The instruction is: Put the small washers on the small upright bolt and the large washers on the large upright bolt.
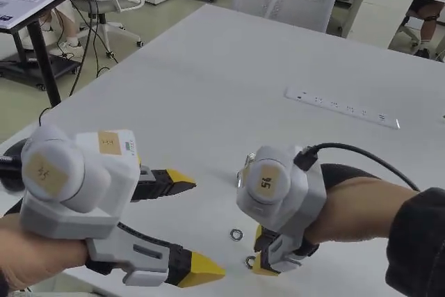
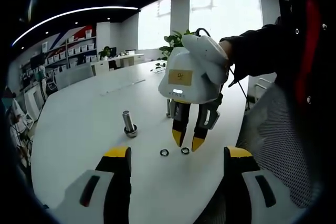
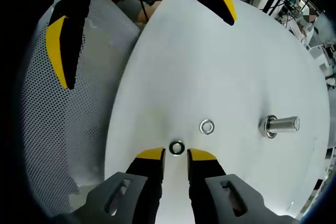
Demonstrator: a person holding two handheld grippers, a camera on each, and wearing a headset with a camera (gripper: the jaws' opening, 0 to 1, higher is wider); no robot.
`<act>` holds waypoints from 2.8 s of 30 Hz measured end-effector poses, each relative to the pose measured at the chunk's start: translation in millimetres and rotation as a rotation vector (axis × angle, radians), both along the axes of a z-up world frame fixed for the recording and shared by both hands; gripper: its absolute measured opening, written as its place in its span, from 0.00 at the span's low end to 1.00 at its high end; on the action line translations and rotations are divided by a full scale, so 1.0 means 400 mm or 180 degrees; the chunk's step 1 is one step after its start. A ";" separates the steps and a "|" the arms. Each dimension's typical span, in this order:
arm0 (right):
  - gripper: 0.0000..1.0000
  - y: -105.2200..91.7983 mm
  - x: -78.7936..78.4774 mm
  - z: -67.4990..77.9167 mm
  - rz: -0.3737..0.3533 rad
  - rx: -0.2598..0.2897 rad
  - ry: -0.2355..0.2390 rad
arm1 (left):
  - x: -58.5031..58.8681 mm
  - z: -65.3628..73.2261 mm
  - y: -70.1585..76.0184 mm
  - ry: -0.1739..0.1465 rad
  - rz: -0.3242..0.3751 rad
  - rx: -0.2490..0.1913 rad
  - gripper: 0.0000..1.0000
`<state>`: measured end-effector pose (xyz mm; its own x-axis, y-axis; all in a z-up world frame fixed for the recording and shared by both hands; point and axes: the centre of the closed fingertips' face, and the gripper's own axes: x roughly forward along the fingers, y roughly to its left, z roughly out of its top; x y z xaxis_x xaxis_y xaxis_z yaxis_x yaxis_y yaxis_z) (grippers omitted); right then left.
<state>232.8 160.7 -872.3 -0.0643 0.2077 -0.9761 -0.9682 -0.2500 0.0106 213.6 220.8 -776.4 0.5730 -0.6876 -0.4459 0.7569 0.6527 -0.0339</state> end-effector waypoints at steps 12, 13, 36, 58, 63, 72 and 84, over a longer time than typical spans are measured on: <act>0.17 0.000 0.003 -0.012 0.0047 -0.0042 -0.0043 | -0.001 -0.006 0.000 0.0008 0.0006 -0.0010 0.71; 0.17 0.000 0.003 -0.012 0.0051 -0.0045 -0.0045 | -0.001 -0.006 -0.001 0.0008 0.0006 -0.0011 0.71; 0.14 0.000 0.008 -0.011 0.0127 -0.0021 -0.0096 | 0.000 -0.006 -0.005 0.0026 -0.0005 -0.0015 0.71; 0.14 -0.057 0.032 0.000 -0.0146 0.0015 -0.0056 | 0.013 -0.011 -0.017 0.0051 -0.0098 0.0018 0.71; 0.14 -0.071 0.039 0.004 -0.0219 0.0019 -0.0055 | 0.016 -0.014 -0.021 0.0065 -0.0128 0.0024 0.71; 0.14 -0.109 0.050 0.002 -0.0351 -0.0001 -0.0053 | 0.024 -0.017 -0.031 0.0070 -0.0188 0.0025 0.71; 0.14 -0.152 0.070 0.013 -0.0545 0.0009 -0.0080 | 0.028 -0.021 -0.032 0.0093 -0.0224 0.0038 0.71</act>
